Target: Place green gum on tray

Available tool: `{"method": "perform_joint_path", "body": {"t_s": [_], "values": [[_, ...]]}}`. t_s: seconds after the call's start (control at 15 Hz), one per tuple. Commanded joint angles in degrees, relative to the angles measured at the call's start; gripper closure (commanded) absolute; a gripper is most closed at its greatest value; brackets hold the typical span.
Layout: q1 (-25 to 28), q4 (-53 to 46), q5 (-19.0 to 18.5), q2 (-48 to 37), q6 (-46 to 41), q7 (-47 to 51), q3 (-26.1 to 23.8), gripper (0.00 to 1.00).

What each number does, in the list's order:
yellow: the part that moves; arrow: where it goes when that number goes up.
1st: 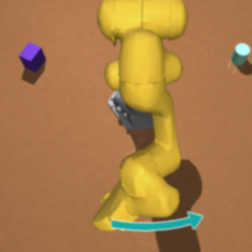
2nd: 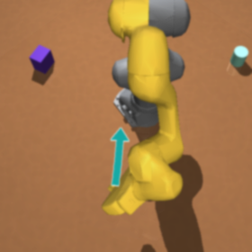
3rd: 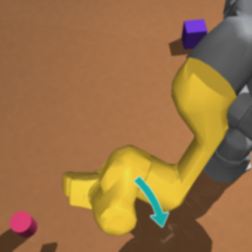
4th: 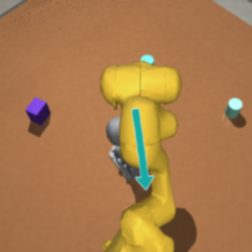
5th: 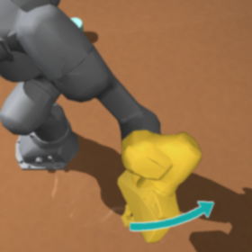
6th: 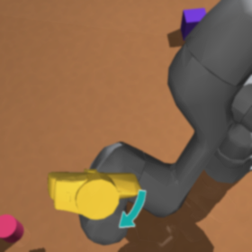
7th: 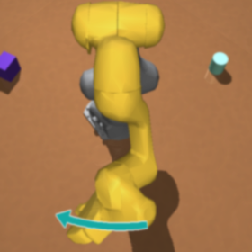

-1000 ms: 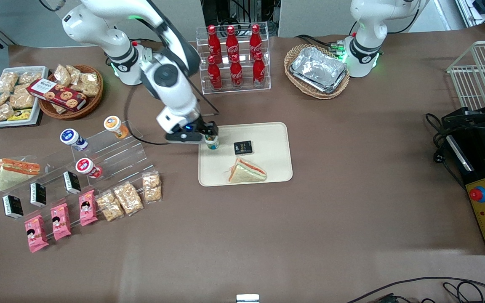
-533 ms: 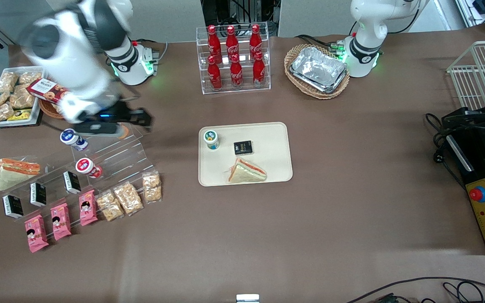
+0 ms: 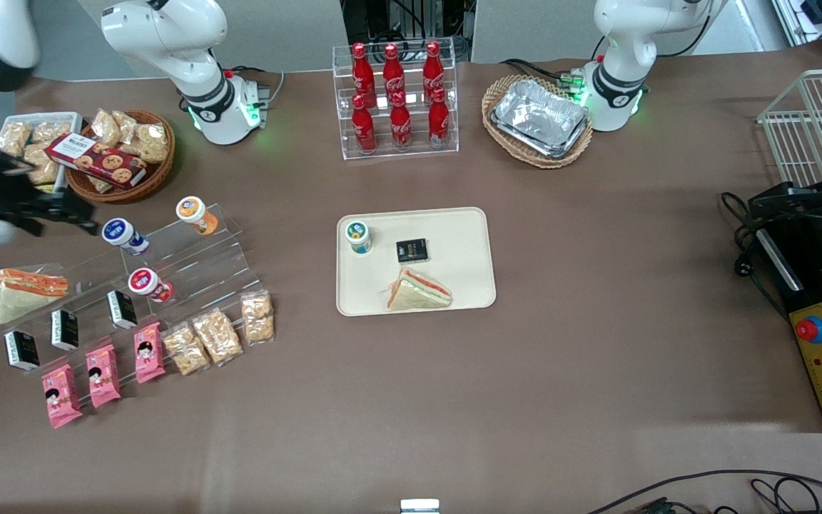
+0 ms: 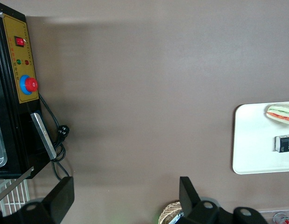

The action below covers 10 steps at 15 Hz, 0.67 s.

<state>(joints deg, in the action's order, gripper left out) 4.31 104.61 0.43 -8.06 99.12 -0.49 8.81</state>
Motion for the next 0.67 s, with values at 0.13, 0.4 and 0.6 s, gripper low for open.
{"method": "perform_joint_path", "body": {"t_s": [0.13, 0.4, 0.6], "values": [[-0.8, -15.9, -0.9, 10.1, -12.0, -0.6, 3.9, 0.0], [-0.8, -16.3, -1.0, 11.6, -11.3, -0.1, 4.0, 0.0], [-0.7, -16.5, -1.1, 12.4, -11.3, 0.0, 4.1, 0.0]]}}
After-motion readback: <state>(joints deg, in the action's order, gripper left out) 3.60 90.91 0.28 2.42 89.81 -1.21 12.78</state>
